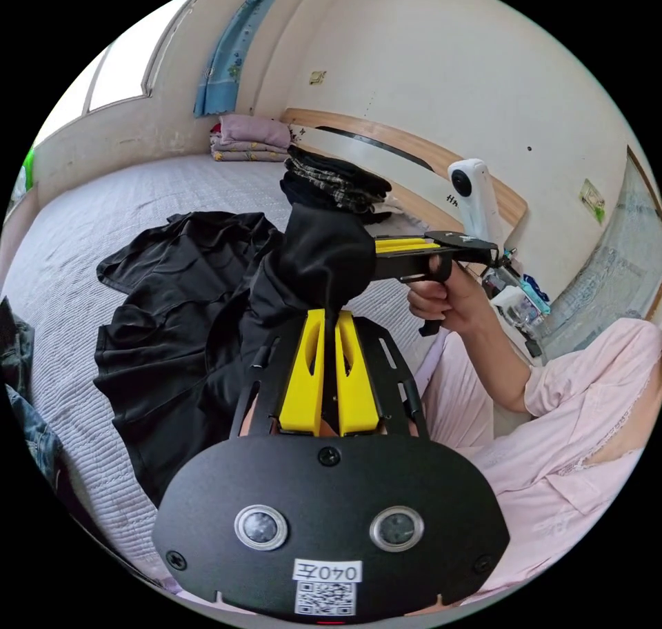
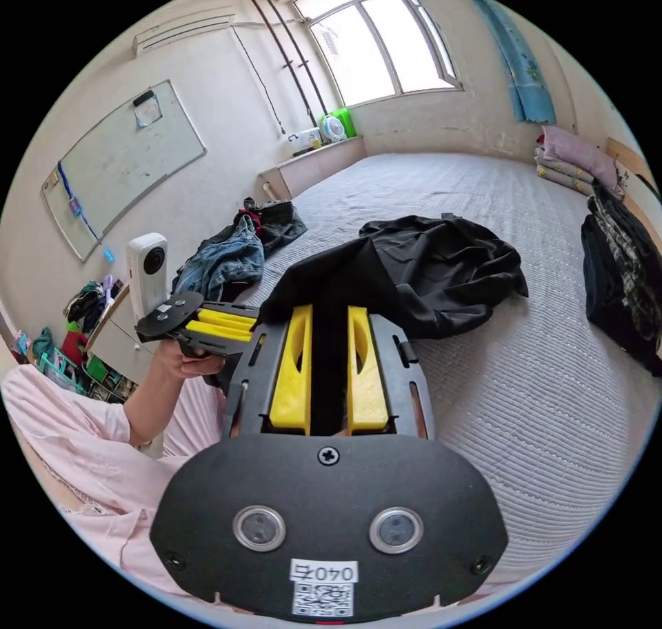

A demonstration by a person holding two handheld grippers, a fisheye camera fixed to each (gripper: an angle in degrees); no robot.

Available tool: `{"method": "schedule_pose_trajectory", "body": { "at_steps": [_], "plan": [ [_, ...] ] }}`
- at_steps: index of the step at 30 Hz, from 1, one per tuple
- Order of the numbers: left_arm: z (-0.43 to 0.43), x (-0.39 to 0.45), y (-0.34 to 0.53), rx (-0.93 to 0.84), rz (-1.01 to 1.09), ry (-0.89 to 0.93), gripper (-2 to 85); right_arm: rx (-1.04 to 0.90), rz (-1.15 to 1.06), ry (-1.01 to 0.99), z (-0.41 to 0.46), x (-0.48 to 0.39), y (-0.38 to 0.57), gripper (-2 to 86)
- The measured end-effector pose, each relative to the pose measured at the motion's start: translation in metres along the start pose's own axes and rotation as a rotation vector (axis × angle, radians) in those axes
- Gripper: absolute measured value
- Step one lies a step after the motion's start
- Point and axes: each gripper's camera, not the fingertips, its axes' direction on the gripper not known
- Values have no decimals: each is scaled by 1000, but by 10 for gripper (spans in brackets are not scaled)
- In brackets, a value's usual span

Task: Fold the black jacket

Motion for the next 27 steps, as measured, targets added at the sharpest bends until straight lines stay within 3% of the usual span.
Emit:
{"method": "schedule_pose_trajectory", "body": {
  "at_steps": [3, 5, 8, 12, 13, 17, 21, 27],
  "plan": [
    [2, 4, 7, -6, 55, 13, -9, -112, -52, 50, 14, -3, -10, 70],
    [8, 10, 9, -50, 88, -7, -10, -205, -86, 27, 22, -1, -15, 5],
    [8, 7, 19, -57, 41, -8, -10, -134, -65, 34, -16, 14, -17, -6],
    [-1, -16, 38, -13, -87, 70, -10, 87, 50, -289, -98, 59, -13, -8],
    [-4, -16, 40, 2, -100, 89, -10, 100, 50, -283, -105, 62, -13, -8],
    [-9, 0, 40, 3, -66, 61, -11, -19, -50, -8, -95, 41, -20, 2],
    [-7, 29, 38, -53, 13, -6, -10, -235, -148, 201, -51, 14, -41, 82],
    [-19, 51, 46, -57, 49, -39, -11, -324, -195, 345, -32, 33, -51, -5]
  ]
}}
